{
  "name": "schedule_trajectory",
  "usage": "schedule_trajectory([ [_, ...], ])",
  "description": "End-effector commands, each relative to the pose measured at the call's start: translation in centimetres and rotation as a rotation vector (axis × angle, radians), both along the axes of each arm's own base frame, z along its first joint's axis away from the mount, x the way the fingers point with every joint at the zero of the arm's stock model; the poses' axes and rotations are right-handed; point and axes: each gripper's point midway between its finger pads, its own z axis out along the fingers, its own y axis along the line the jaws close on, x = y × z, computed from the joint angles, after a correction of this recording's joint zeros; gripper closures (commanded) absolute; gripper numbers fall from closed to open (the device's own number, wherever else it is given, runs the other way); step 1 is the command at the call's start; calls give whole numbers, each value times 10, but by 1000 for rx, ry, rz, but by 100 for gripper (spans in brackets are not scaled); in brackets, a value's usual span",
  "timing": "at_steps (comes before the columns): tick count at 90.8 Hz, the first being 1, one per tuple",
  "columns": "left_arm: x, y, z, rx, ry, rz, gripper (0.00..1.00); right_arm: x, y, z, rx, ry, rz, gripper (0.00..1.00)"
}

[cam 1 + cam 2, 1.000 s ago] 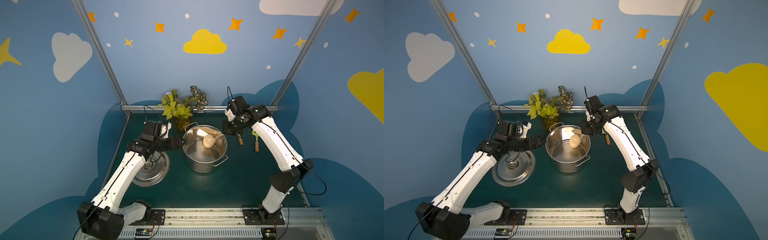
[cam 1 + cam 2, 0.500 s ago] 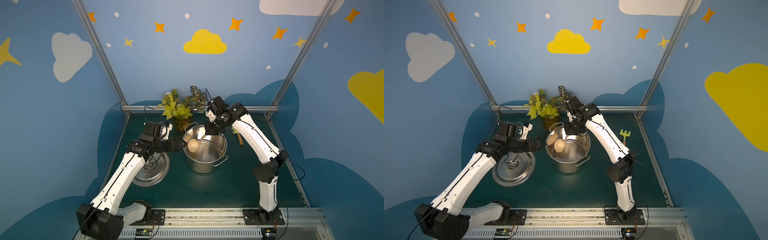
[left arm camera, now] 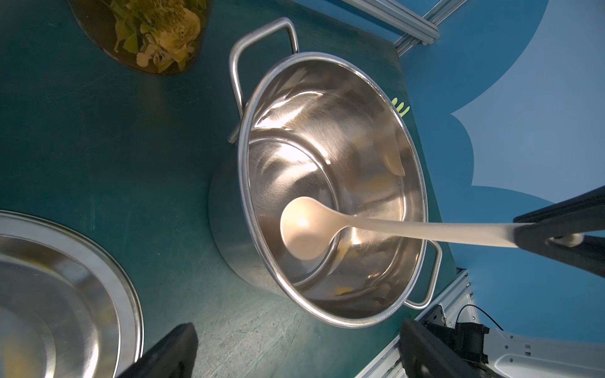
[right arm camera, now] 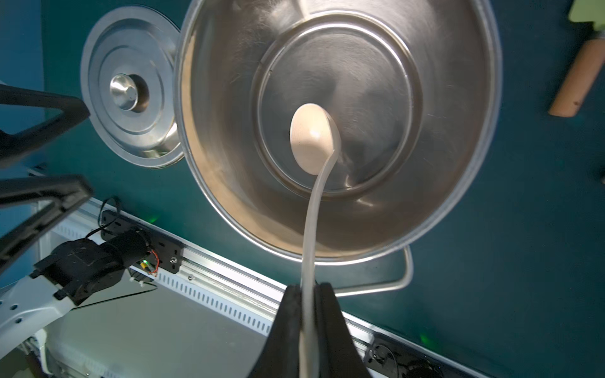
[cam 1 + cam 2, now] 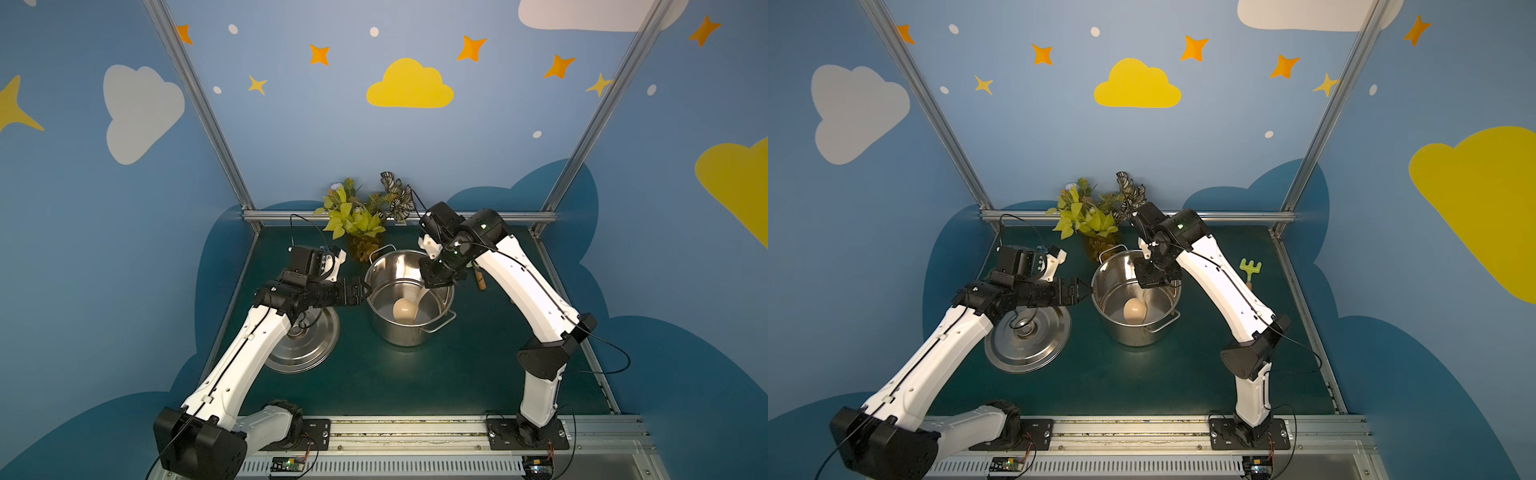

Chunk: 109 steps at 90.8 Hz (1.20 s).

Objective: Stir the soup with a spoon
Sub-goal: Stir the soup in the pan with a stick.

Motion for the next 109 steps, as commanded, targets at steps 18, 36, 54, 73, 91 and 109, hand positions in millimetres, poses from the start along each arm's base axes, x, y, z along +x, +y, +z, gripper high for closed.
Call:
schedule_trajectory([
  [18, -11, -5, -4, -13, 2, -69, 0, 20, -55, 3, -107, -38, -76, 100],
  [36, -17, -13, -8, -28, 25, -102, 0, 47, -32, 3, -48, -82, -45, 100],
  [54, -20, -20, -16, -22, 51, -125, 0, 61, 5, 5, 25, -97, -8, 100],
  [73, -23, -31, -17, -17, 50, -159, 0, 53, 38, 1, 82, -77, 46, 100],
  [91, -22, -36, -20, -10, 57, -163, 0, 24, 47, 7, 73, -71, 136, 100],
  [109, -21, -38, -17, -11, 53, -165, 0, 2, 15, 8, -31, -51, 122, 100],
])
